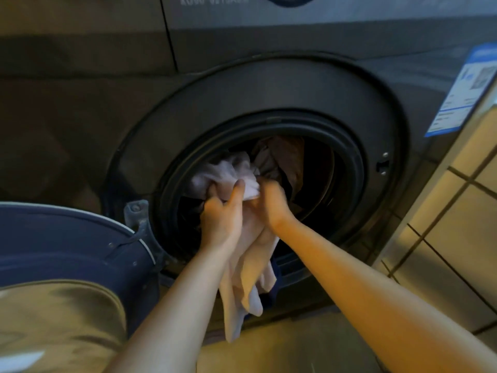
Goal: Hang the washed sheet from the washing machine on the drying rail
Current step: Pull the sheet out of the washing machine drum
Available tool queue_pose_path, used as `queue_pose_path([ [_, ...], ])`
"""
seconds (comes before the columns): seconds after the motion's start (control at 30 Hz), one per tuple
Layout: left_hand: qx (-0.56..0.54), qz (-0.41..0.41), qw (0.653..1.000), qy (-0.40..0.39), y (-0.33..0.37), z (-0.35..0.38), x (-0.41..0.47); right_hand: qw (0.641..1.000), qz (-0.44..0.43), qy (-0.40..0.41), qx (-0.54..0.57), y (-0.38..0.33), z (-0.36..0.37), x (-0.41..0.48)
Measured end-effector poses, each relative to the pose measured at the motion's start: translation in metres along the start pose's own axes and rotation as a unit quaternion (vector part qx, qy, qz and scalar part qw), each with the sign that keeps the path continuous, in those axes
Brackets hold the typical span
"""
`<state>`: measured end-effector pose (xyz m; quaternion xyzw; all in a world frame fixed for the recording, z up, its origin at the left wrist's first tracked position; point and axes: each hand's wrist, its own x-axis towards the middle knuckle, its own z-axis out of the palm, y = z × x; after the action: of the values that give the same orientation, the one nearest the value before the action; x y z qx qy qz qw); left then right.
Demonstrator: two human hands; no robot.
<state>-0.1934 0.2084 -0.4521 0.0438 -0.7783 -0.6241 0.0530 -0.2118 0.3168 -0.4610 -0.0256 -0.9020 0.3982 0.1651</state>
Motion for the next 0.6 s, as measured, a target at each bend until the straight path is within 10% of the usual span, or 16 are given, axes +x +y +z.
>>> queue_pose_path([
  [0.3, -0.109, -0.046, 0.992, -0.041, 0.047, -0.014, -0.028, 0.984, -0.174, 0.037, -0.002, -0.049, -0.049, -0.059],
  [0.47, -0.069, -0.085, 0.994, 0.019, 0.006, -0.02, -0.04, 0.988, -0.08, -0.061, 0.115, -0.009, -0.047, -0.084],
  [0.6, -0.059, -0.088, 0.994, 0.021, -0.025, -0.02, -0.044, 0.993, 0.045, 0.043, 0.105, 0.032, -0.035, -0.072],
])
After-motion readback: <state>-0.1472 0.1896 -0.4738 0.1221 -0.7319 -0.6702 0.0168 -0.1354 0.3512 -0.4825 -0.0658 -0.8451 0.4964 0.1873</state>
